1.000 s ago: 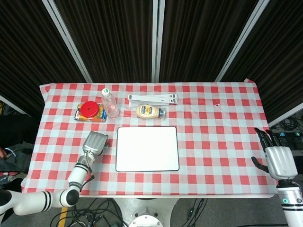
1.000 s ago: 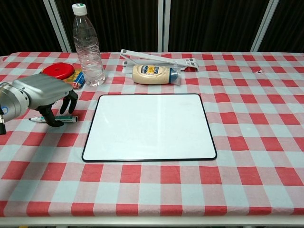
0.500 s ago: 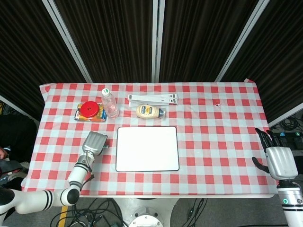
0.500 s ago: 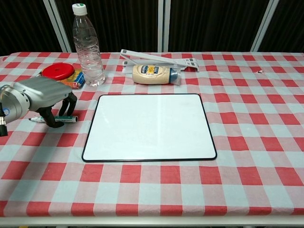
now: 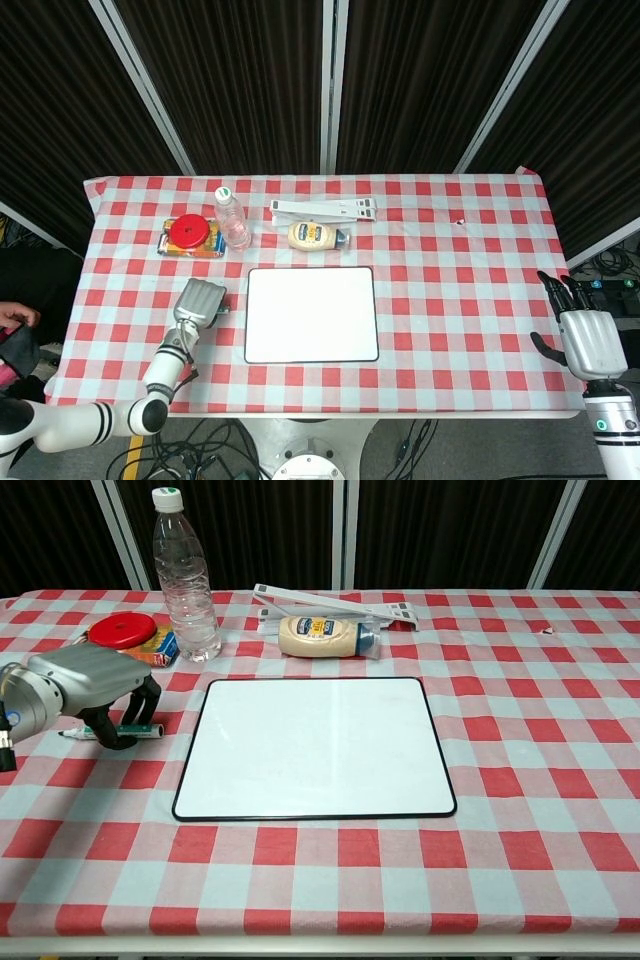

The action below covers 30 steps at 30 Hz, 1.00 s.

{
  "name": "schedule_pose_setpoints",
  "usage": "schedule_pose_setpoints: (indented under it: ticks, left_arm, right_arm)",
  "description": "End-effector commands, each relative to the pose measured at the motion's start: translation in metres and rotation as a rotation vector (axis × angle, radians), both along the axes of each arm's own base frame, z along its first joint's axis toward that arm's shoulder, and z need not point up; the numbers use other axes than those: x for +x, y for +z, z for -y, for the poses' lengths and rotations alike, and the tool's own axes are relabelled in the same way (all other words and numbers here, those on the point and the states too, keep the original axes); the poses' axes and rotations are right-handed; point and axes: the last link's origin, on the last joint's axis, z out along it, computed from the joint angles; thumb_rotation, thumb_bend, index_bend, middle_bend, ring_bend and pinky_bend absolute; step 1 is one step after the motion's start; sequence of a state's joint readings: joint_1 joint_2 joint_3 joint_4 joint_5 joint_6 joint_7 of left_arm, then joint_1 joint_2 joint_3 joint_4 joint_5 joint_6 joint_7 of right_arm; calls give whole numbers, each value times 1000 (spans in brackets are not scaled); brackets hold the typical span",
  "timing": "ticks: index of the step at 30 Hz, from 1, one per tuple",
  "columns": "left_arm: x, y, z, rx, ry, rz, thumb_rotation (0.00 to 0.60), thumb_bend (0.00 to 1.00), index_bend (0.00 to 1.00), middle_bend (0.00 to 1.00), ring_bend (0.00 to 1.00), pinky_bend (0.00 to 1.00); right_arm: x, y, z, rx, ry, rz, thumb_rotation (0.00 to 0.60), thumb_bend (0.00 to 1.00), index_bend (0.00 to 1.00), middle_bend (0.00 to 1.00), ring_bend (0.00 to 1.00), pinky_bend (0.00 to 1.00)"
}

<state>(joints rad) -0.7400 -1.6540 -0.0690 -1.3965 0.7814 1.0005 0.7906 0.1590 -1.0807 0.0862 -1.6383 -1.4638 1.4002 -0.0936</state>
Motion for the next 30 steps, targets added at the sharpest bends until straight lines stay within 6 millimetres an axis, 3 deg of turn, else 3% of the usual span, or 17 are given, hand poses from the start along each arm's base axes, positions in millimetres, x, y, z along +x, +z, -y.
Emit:
schedule_pose_setpoints:
  ticks: [1, 4, 10, 14, 18, 30]
  left_arm:
    - [1, 3, 0, 8, -15, 31, 600, 384, 565, 568, 754, 1000]
    - [6, 10, 0, 26, -43, 91, 600, 401, 585, 585, 756, 1000]
    - [25, 30, -8, -8, -7, 416, 600, 422, 596, 592, 753, 1000]
    - [42, 32, -10, -85, -33, 599, 600, 432, 596, 592, 750, 992]
    - [57, 18, -10, -171, -108, 689, 600, 429, 596, 589, 735, 969]
    - [75, -26, -28, -273, -226, 675, 600, 430, 592, 584, 705, 939]
  right_arm:
    - [0, 0, -1, -1, 1, -1, 600, 156, 54, 164, 103, 194]
    - [1, 1, -1, -5, 4, -2, 600, 156, 54, 166, 103, 195]
    - [1, 2, -5, -10, 5, -2, 600, 157, 54, 168, 103, 198]
    - [1, 3, -7, -13, 2, 0, 600, 157, 54, 169, 104, 199]
    - [1, 3, -9, -8, -2, 0, 600, 157, 54, 170, 103, 201]
    - [0, 2, -9, -6, -8, 5, 600, 156, 54, 174, 114, 210]
